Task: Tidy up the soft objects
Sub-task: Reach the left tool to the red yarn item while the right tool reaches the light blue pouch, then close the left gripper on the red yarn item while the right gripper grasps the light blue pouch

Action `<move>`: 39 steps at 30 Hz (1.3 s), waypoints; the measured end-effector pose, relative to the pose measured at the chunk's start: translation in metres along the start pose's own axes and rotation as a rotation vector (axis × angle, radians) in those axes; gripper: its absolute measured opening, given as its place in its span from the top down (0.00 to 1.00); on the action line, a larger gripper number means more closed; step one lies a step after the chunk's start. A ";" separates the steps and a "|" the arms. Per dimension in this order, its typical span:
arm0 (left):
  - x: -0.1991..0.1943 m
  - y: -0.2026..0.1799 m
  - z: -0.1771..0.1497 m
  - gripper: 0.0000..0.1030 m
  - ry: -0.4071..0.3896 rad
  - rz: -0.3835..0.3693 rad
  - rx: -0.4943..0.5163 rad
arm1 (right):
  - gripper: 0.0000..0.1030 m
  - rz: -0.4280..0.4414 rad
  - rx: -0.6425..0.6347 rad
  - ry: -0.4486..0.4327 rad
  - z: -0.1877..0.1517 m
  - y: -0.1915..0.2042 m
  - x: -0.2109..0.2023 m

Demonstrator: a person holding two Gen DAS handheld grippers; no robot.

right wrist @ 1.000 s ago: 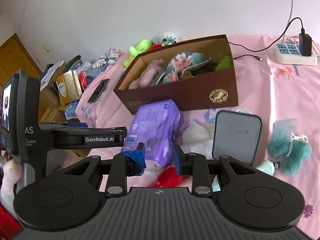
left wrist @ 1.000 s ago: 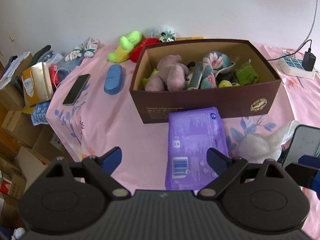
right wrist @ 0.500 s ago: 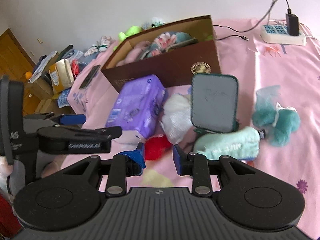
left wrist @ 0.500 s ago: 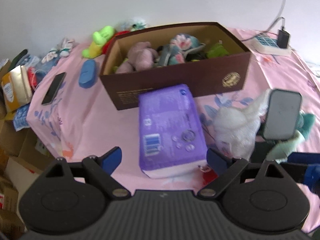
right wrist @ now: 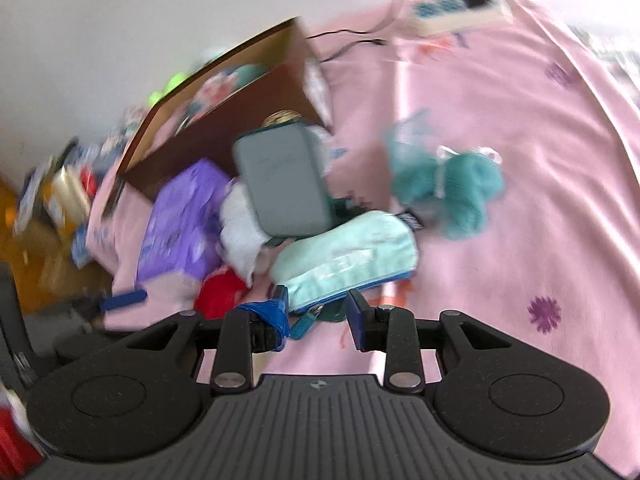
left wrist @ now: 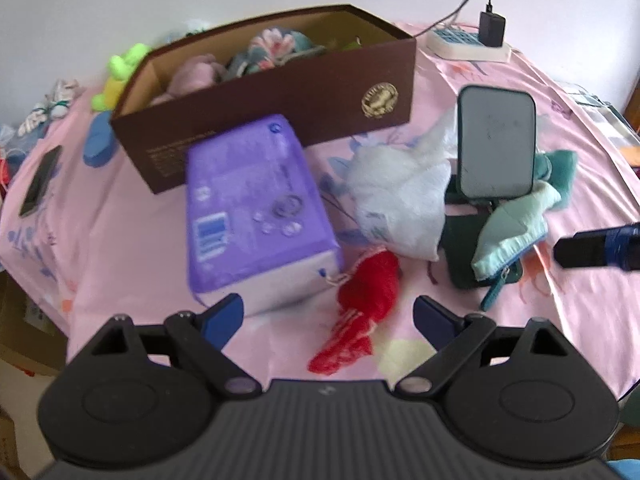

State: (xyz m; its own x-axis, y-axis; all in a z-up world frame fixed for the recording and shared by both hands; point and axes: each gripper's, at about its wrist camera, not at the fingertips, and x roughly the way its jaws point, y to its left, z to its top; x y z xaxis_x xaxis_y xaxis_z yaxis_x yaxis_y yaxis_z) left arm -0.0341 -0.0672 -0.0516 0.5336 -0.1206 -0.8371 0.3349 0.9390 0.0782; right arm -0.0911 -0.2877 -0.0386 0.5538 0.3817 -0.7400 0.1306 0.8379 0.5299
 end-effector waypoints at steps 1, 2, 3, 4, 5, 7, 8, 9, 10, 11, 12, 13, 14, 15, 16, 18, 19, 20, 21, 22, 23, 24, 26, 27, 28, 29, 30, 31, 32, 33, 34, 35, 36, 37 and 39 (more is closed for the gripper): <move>0.002 -0.001 0.000 0.09 0.001 0.000 0.002 | 0.86 0.009 0.042 -0.003 0.002 -0.006 -0.001; 0.006 -0.003 -0.001 0.09 0.000 0.002 0.006 | 0.86 0.022 0.094 -0.007 0.005 -0.013 -0.002; 0.009 -0.005 0.000 0.09 0.000 0.005 0.008 | 0.86 0.034 0.143 -0.012 0.007 -0.018 -0.002; 0.012 -0.006 0.000 0.09 0.000 0.004 0.008 | 0.85 0.051 0.199 -0.018 0.010 -0.025 -0.003; 0.016 -0.007 0.000 0.09 0.004 0.000 0.006 | 0.85 0.065 0.247 -0.024 0.011 -0.030 -0.003; 0.023 -0.010 0.000 0.09 0.018 -0.004 0.005 | 0.84 0.090 0.339 -0.036 0.015 -0.038 -0.002; 0.026 -0.011 -0.001 0.09 0.022 -0.003 0.008 | 0.84 0.098 0.383 -0.044 0.017 -0.040 0.000; 0.030 -0.013 -0.001 0.09 0.025 0.001 0.011 | 0.83 0.099 0.416 -0.049 0.019 -0.043 0.000; 0.032 -0.015 -0.001 0.09 0.026 0.005 0.012 | 0.83 0.091 0.440 -0.047 0.021 -0.045 0.002; 0.035 -0.016 -0.001 0.09 0.026 0.011 0.014 | 0.83 0.068 0.452 -0.035 0.023 -0.044 0.005; 0.037 -0.017 -0.001 0.09 0.024 0.017 0.016 | 0.83 0.050 0.461 -0.026 0.024 -0.043 0.007; 0.039 -0.017 -0.001 0.09 0.022 0.020 0.018 | 0.83 0.041 0.472 -0.016 0.025 -0.044 0.010; 0.040 -0.017 -0.001 0.09 0.024 0.022 0.017 | 0.83 0.037 0.483 -0.004 0.026 -0.045 0.013; 0.042 -0.017 0.000 0.09 0.028 0.020 0.016 | 0.83 0.041 0.494 0.004 0.026 -0.046 0.017; 0.043 -0.018 -0.001 0.10 0.033 0.014 0.016 | 0.83 0.044 0.503 0.011 0.025 -0.046 0.020; 0.045 -0.020 -0.001 0.13 0.037 0.009 0.018 | 0.83 0.024 0.514 0.019 0.022 -0.046 0.025; 0.046 -0.021 -0.002 0.17 0.039 0.008 0.022 | 0.83 0.013 0.515 0.024 0.022 -0.047 0.028; 0.047 -0.021 -0.002 0.19 0.041 0.006 0.026 | 0.83 0.005 0.516 0.030 0.021 -0.047 0.031; 0.048 -0.021 -0.002 0.22 0.044 0.005 0.028 | 0.83 0.003 0.519 0.035 0.020 -0.048 0.033; 0.050 -0.021 -0.002 0.23 0.048 0.007 0.031 | 0.83 -0.001 0.519 0.041 0.019 -0.048 0.036; 0.052 -0.021 -0.003 0.27 0.053 0.009 0.035 | 0.83 -0.008 0.518 0.045 0.019 -0.049 0.038; 0.053 -0.020 -0.003 0.30 0.059 0.010 0.036 | 0.83 -0.015 0.519 0.049 0.018 -0.049 0.040; 0.056 -0.019 -0.003 0.33 0.066 0.002 0.035 | 0.83 -0.017 0.523 0.059 0.016 -0.050 0.045; 0.056 -0.018 -0.002 0.34 0.068 -0.003 0.034 | 0.83 -0.019 0.525 0.062 0.016 -0.050 0.047; 0.057 -0.017 -0.002 0.35 0.068 -0.009 0.034 | 0.83 -0.022 0.525 0.065 0.015 -0.050 0.050; 0.057 -0.018 -0.002 0.38 0.068 -0.013 0.036 | 0.82 -0.022 0.525 0.069 0.014 -0.050 0.052; 0.056 -0.018 -0.002 0.43 0.067 -0.020 0.038 | 0.82 -0.019 0.529 0.072 0.013 -0.049 0.055; 0.056 -0.017 -0.001 0.47 0.068 -0.032 0.035 | 0.82 -0.015 0.532 0.075 0.012 -0.049 0.057; 0.056 -0.017 -0.001 0.56 0.069 -0.043 0.032 | 0.82 -0.012 0.537 0.075 0.012 -0.049 0.058; 0.056 -0.017 0.000 0.64 0.071 -0.058 0.025 | 0.82 -0.013 0.542 0.072 0.012 -0.049 0.060; 0.056 -0.017 0.001 0.66 0.074 -0.065 0.019 | 0.82 -0.012 0.548 0.069 0.012 -0.050 0.061; 0.056 -0.017 0.001 0.67 0.075 -0.067 0.015 | 0.81 -0.010 0.556 0.066 0.011 -0.050 0.063; 0.056 -0.016 0.001 0.69 0.076 -0.070 0.012 | 0.81 -0.007 0.564 0.061 0.011 -0.050 0.064; 0.056 -0.015 0.001 0.70 0.078 -0.073 0.009 | 0.81 -0.004 0.576 0.054 0.010 -0.051 0.065; 0.053 -0.013 0.001 0.72 0.081 -0.087 -0.004 | 0.81 0.005 0.600 0.039 0.008 -0.052 0.066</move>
State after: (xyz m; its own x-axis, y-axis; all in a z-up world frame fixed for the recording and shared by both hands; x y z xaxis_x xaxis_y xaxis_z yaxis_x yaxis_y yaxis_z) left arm -0.0095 -0.0863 -0.0968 0.4384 -0.1752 -0.8816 0.3737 0.9275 0.0015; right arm -0.0544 -0.3094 -0.1116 0.5261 0.4087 -0.7458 0.5760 0.4739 0.6660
